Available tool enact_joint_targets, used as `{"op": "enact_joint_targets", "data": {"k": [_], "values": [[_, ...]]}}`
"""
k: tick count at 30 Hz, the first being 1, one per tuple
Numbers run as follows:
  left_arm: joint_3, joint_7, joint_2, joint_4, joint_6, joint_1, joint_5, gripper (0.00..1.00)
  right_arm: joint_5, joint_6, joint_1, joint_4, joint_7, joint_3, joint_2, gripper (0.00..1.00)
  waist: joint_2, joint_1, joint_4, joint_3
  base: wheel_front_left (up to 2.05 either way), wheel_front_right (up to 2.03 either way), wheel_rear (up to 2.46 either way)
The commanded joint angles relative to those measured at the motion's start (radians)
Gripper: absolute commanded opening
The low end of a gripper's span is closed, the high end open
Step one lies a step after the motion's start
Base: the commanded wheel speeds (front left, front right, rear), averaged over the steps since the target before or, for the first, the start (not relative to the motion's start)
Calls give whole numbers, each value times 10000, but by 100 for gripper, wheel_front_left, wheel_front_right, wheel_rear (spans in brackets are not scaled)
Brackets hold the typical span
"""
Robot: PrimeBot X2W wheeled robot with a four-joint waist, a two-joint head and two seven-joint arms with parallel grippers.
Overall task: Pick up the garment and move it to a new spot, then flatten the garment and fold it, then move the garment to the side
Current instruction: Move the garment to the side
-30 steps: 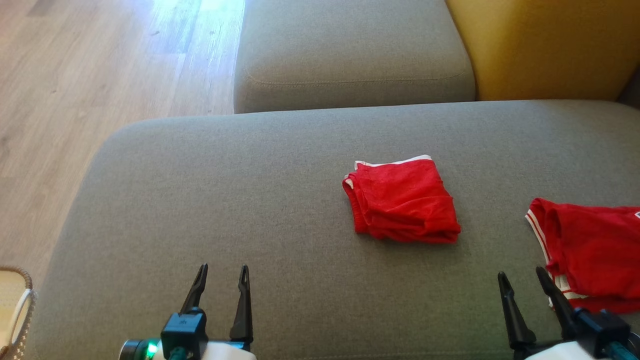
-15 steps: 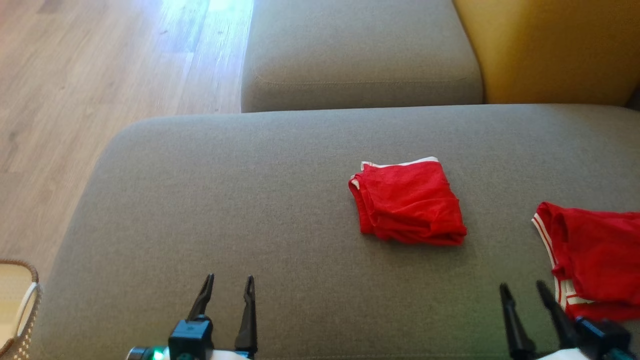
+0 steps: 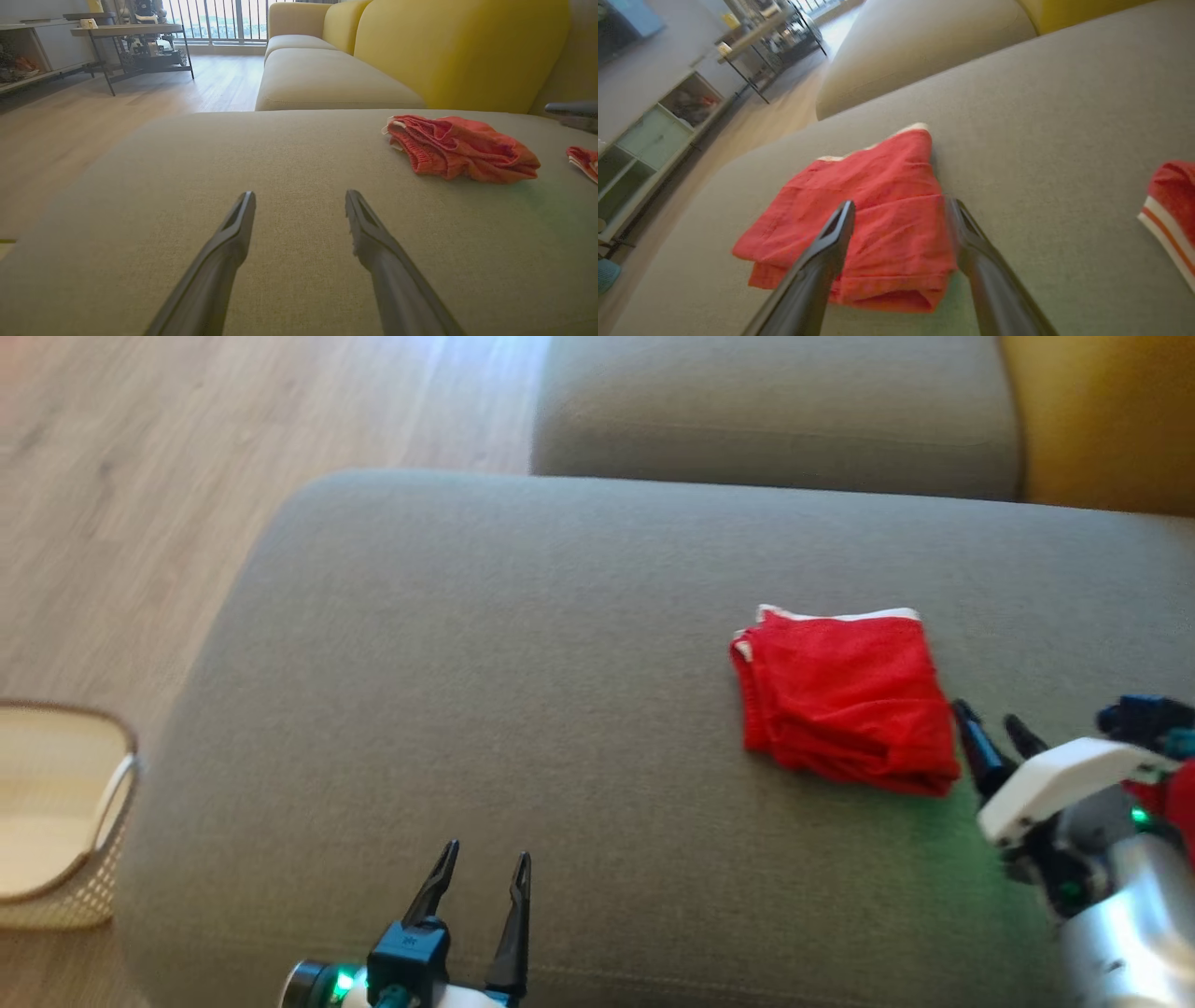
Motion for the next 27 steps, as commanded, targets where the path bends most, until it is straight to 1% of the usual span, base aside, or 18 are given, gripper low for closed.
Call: {"op": "enact_joint_targets", "data": {"k": [1,4,7,12,15,16,17,19,24,25,27], "values": [[200,-122,-110,-277,22,-538,-37,100,158,-4,-618,176,409,-12,-362,100,0,0,461,344,0,0,0],[72,-122,-111,-294,52,-711,-86,100,188,-4,-1333,1135,1116,-353,-895,100,0,0,767,582,0,0,0],[-21,-122,-111,-279,81,-855,-116,100,251,-4,-1846,1880,1514,-506,-1188,100,0,0,962,762,0,0,0],[-82,-122,-111,-259,108,-1049,-99,100,493,-4,-2423,2925,1896,-612,-1326,100,0,0,1093,1011,0,0,0],[-119,-122,-111,-246,107,-1185,-64,100,518,-4,-2690,3525,2026,-582,-1294,100,0,0,1096,1160,0,0,0],[-130,-122,-111,-242,107,-1235,-57,100,528,-4,-2768,3683,2048,-552,-1262,98,0,0,1083,1199,0,0,0],[-138,-122,-112,-238,113,-1282,-52,100,535,-4,-2835,3806,2085,-482,-1215,49,0,0,1060,1235,0,0,0],[-145,-122,-112,-229,123,-1366,-39,100,611,-4,-2939,3891,2147,-262,-1092,0,0,0,979,1284,0,0,0],[-85,-122,-112,-175,112,-1417,2,100,890,-4,-2887,3505,2011,539,-1018,0,0,0,575,1215,0,0,0],[-85,-122,-112,-175,112,-1417,2,100,890,-4,-2887,3505,2011,539,-1018,0,0,0,575,1215,0,0,0],[-37,-122,-112,-196,108,-1403,47,100,968,-4,-2842,3076,1835,1017,-1111,0,0,0,323,1171,0,0,0]]}}
